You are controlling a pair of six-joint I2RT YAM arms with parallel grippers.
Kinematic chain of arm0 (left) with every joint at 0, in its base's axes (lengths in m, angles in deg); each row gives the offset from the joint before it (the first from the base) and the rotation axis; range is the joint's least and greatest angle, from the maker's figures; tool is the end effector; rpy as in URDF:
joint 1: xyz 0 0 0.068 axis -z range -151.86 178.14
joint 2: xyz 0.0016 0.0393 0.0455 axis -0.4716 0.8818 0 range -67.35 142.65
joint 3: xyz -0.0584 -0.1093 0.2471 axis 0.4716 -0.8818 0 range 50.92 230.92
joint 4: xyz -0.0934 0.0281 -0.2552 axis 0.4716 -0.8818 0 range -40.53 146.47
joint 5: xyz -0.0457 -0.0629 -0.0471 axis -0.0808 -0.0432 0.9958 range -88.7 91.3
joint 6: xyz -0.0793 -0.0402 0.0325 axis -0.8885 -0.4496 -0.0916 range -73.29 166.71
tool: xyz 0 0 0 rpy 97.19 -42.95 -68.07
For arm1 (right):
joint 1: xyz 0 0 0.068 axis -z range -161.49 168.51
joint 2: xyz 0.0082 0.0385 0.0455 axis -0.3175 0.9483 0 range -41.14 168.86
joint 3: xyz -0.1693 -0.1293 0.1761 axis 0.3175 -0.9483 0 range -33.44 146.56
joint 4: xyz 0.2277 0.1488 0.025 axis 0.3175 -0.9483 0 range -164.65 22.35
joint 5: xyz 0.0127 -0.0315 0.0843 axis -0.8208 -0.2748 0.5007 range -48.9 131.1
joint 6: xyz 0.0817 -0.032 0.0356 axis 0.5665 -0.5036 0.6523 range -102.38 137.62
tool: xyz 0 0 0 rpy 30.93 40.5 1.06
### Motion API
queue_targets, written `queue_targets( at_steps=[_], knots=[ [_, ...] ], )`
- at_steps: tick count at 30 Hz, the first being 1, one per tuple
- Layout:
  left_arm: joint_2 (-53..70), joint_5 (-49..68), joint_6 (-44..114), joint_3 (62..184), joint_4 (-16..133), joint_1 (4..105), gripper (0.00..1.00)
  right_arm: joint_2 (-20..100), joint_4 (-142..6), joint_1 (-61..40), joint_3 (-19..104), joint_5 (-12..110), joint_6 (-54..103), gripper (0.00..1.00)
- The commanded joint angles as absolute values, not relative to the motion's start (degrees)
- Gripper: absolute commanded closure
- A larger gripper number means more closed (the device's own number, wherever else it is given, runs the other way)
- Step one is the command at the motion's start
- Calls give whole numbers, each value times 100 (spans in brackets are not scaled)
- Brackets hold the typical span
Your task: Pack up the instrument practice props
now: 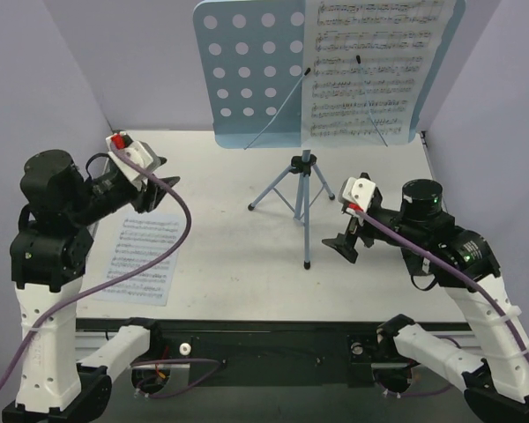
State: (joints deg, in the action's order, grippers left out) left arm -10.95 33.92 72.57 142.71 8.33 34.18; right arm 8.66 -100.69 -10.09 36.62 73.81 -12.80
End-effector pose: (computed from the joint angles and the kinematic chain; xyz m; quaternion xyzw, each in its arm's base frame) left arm 0.1835 -0.0658 0.5023 0.3747 0.6727 -0.1131 0.6279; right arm 0.1626 0.1413 0.4311 -0.5222 0.5660 0.2105 0.6022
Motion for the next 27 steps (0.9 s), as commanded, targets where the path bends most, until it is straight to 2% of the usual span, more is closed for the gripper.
queue_targets(
  at_steps=[1, 5, 9, 14, 18, 23, 27],
  knots=[
    [-952, 4988, 6860, 14847, 909, 3719, 46, 1098, -10545, -1049, 4441, 7582, -1428, 3],
    [-505, 4964, 6692, 15433, 1253, 4289, 47, 1379, -10071, -1049, 5126, 7564, -1009, 3],
    [382, 4666, 7462, 16331, 243, 5238, 50, 1906, -9842, -1049, 6118, 7853, -734, 3],
    [805, 4182, 7685, 16377, 83, 6459, 55, 2398, -9437, -979, 6965, 7783, 284, 4],
    [814, 4242, 7657, 16027, 855, 6620, 57, 2452, -8963, -620, 7105, 7650, 1293, 5],
    [683, 3998, 7554, 15288, 2163, 7188, 57, 2496, -9068, -127, 7581, 7872, 1376, 7],
    [253, 2751, 7255, 14146, 3692, 7883, 43, 2443, -9007, 32, 7686, 7574, 1068, 7]
  ],
)
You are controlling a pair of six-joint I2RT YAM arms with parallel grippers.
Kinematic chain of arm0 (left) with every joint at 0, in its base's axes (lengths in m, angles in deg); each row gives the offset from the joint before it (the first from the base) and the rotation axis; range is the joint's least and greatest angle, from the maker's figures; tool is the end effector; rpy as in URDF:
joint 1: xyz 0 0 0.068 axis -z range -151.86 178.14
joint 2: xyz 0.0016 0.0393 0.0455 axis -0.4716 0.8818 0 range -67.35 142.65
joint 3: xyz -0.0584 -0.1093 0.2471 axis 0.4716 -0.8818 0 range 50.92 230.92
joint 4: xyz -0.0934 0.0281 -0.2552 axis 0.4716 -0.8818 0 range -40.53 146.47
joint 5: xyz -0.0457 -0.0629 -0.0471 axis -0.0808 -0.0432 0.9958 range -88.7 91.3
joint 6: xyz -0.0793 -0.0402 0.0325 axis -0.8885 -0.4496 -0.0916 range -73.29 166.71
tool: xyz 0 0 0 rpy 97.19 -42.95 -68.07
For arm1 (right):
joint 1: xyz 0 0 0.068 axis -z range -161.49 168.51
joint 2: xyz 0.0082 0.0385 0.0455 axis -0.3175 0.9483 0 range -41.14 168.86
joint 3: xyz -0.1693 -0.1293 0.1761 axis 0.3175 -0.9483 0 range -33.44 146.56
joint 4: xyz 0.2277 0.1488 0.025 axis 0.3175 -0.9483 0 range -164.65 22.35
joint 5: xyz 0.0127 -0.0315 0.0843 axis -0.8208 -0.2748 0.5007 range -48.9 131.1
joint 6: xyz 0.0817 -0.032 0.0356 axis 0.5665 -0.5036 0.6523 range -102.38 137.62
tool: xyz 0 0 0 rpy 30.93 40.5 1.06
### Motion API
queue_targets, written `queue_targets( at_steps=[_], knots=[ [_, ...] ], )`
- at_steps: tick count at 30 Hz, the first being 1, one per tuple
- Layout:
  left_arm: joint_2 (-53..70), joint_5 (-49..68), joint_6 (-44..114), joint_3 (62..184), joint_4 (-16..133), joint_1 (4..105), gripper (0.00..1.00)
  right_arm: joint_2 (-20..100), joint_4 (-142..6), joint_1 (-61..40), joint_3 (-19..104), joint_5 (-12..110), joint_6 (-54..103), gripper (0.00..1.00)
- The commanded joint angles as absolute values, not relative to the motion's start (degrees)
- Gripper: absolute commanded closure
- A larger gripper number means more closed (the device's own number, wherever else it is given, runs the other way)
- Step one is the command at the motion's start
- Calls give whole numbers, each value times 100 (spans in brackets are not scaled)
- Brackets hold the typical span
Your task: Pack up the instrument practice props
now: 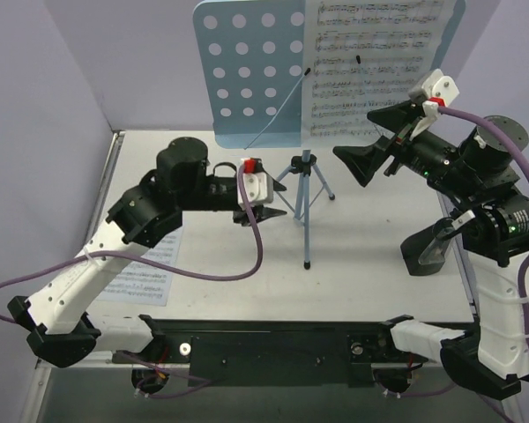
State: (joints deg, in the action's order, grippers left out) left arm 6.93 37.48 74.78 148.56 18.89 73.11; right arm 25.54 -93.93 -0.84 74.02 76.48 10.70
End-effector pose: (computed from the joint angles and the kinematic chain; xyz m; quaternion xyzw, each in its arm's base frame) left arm 0.1756 -0.2469 0.4932 0.5998 0.4894 -0.3282 0.5414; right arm 0.1808 0.1160 0.6089 -0.3665 0.5134 0.2665 0.7287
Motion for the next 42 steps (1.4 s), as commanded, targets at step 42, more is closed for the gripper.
queue_targets(
  at_steps=[42],
  knots=[
    [1421, -688, 4459, 14259, 6560, 8334, 34, 2697, -8136, 261, 7097, 6272, 531, 26]
  ],
)
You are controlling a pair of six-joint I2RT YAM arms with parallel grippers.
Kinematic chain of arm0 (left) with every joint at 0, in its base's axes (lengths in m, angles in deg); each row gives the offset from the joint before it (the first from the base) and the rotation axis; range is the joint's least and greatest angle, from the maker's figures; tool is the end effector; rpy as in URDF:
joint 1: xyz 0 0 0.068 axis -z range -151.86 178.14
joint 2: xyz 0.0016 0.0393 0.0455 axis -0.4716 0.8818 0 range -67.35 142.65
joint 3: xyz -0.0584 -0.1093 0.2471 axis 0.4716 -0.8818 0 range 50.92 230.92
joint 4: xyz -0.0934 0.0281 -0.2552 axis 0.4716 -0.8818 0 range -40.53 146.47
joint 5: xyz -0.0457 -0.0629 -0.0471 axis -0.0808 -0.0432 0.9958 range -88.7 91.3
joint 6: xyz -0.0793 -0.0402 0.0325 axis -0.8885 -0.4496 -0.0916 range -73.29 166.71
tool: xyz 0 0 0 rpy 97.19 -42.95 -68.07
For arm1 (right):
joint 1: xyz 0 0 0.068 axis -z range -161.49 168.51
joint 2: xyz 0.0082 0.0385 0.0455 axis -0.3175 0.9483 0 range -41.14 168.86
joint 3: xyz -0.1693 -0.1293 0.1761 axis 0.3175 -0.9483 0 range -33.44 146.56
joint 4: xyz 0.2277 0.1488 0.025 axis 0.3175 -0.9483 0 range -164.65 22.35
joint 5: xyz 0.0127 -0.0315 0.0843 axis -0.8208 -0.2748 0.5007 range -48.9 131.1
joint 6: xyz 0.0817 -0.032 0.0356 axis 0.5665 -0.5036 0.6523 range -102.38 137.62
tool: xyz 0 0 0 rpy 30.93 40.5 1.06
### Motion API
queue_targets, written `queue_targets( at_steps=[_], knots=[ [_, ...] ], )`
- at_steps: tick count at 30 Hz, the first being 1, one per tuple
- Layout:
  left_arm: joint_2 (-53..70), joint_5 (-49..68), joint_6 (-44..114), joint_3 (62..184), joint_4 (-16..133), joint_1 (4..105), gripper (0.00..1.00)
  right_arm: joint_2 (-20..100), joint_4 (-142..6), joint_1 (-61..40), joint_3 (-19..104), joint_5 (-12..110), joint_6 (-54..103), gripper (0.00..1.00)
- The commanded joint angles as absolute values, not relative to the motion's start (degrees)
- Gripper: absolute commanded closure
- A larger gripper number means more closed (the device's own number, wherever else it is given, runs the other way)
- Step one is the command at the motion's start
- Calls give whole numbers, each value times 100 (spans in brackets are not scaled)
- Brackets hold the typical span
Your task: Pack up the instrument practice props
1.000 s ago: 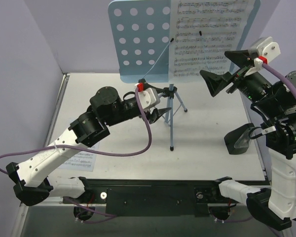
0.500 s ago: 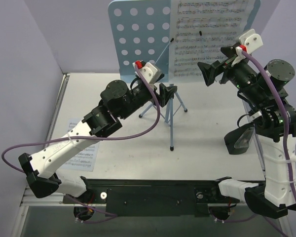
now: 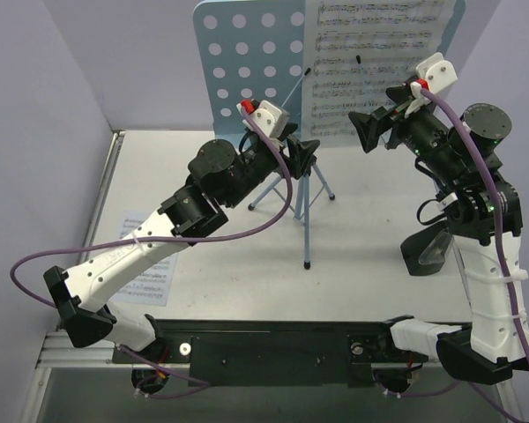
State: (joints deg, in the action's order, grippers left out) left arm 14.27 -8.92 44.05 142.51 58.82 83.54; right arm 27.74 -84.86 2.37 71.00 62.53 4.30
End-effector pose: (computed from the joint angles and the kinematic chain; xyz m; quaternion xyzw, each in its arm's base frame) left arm 0.2275 -0.3032 0.5158 0.2154 0.5905 -0.3276 0.7054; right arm 0.2256 0.0978 0.6101 -0.2920 0.5179 0.1284 0.7938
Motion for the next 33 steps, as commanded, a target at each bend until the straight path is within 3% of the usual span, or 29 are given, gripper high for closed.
queue_targets(
  at_steps=[1, 7, 19, 33],
  knots=[
    [1421, -636, 4512, 14241, 6587, 8307, 34, 2706, -8119, 260, 7115, 6281, 531, 26],
    [1579, -495, 4363, 14355, 6649, 8018, 36, 2750, -8127, 260, 7115, 6334, 584, 26],
    [1764, 858, 4012, 14478, 6851, 7736, 53, 2680, -8110, 260, 6966, 6307, 584, 27],
    [2238, 1079, 3686, 15058, 6965, 7727, 67, 2557, -8066, 269, 6851, 6070, 382, 41]
  ],
)
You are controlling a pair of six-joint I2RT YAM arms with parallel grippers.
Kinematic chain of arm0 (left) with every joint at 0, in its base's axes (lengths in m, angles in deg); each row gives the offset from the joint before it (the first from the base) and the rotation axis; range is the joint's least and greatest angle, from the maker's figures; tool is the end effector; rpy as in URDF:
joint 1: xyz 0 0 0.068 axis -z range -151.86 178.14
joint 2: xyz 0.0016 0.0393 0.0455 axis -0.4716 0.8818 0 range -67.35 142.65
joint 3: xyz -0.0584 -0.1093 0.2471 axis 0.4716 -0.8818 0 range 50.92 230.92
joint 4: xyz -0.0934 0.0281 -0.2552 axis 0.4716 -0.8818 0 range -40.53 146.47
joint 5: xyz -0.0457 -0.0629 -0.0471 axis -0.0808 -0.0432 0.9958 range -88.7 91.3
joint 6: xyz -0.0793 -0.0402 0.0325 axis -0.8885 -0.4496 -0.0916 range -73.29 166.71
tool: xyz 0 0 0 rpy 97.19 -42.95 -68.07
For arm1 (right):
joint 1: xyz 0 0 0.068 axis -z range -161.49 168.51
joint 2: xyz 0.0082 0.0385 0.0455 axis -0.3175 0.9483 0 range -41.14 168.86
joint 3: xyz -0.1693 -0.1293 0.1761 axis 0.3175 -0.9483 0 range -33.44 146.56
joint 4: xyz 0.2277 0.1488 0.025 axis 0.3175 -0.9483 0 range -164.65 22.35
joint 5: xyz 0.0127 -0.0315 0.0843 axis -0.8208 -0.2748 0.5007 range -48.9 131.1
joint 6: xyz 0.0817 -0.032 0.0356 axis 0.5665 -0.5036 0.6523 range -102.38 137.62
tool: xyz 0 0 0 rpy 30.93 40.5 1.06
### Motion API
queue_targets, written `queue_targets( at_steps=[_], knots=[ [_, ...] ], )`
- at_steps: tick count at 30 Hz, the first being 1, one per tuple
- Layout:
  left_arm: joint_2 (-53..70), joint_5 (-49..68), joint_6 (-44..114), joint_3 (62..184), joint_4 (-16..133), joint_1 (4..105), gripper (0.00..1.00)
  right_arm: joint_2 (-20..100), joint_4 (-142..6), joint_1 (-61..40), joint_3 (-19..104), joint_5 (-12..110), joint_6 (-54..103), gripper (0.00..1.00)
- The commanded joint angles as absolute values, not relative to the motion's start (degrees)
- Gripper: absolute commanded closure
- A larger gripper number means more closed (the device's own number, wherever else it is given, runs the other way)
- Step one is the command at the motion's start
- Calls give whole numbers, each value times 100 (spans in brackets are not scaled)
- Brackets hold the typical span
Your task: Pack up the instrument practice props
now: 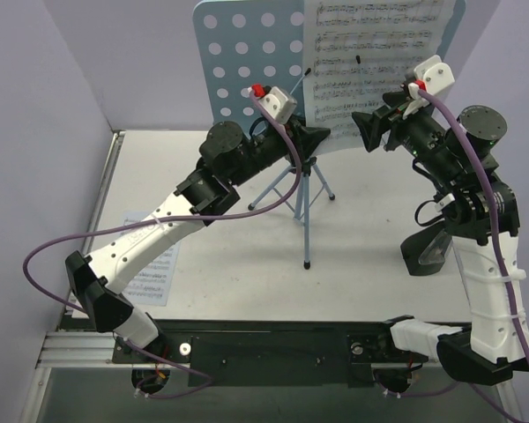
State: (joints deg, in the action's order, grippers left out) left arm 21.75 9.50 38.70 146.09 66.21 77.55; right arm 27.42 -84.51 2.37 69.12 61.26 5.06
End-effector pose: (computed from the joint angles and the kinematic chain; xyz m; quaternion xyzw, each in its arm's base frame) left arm 0.2628 -0.3255 0.5113 0.2661 0.5426 -0.4200 0.6770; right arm 0.2315 0.0977 0.6019 -0.2813 0.5315 0.1287 0.7885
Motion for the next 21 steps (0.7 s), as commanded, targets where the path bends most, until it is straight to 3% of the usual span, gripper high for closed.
queue_targets(
  at_steps=[1, 7, 14, 21],
  knots=[
    [2273, 1070, 3669, 15093, 6948, 7727, 67, 2548, -8066, 269, 6834, 6061, 365, 41],
    [2414, 1096, 3747, 15401, 6851, 7727, 70, 2513, -7970, 278, 6720, 5965, 382, 51],
    [2519, 1123, 3888, 15586, 6790, 7727, 93, 2408, -7846, 331, 6597, 5885, 443, 59],
    [2642, 1149, 3906, 15700, 6746, 7745, 100, 2250, -7837, 383, 6552, 5789, 356, 68]
  ],
)
